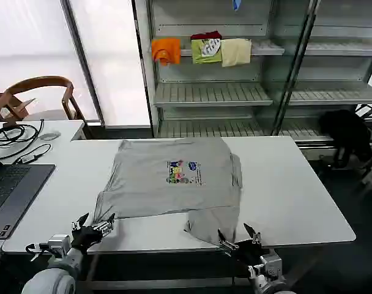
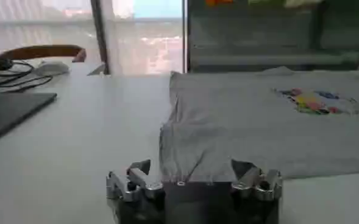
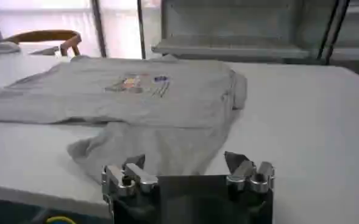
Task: Fold and organize the clothes.
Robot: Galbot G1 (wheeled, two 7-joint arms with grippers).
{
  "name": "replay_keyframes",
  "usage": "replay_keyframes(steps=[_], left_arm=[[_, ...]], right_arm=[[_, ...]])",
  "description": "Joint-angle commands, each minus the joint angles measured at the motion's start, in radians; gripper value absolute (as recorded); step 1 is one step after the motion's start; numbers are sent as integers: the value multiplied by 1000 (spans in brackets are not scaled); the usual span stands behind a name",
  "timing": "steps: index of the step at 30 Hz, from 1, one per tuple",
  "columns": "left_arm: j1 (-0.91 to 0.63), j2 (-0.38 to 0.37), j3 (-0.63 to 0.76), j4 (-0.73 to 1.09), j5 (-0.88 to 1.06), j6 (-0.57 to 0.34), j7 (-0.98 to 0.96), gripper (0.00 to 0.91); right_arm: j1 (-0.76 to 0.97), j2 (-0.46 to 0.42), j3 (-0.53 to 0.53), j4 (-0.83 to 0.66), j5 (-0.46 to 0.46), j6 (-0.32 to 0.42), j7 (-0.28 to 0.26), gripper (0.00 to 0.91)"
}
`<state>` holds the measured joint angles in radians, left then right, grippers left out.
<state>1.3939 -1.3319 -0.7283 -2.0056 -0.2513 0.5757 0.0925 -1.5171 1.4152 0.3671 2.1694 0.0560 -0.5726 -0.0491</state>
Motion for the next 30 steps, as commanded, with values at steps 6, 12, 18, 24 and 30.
replay_keyframes(steps=[6,12,18,24,30], left_arm=[[5,6,-2,28,-17,2,13,20],[2,7,-3,35,-64,1,8,10],[-11,9,-24,6,-141,-22,24,0],[-138,9,-35,1,-234,-14,68,0],[-292,-8,-10,70,-297,-26,50,0]], right_arm=[[16,-4,-50,-51,-13,-4,-19,0],[15,8,-46,-43,-9,37,-24,0],[13,15,-25,-21,38,126,-28,0],[180,110,47,-67,88,159,-65,0],[410,176,67,-196,87,126,-57,0]])
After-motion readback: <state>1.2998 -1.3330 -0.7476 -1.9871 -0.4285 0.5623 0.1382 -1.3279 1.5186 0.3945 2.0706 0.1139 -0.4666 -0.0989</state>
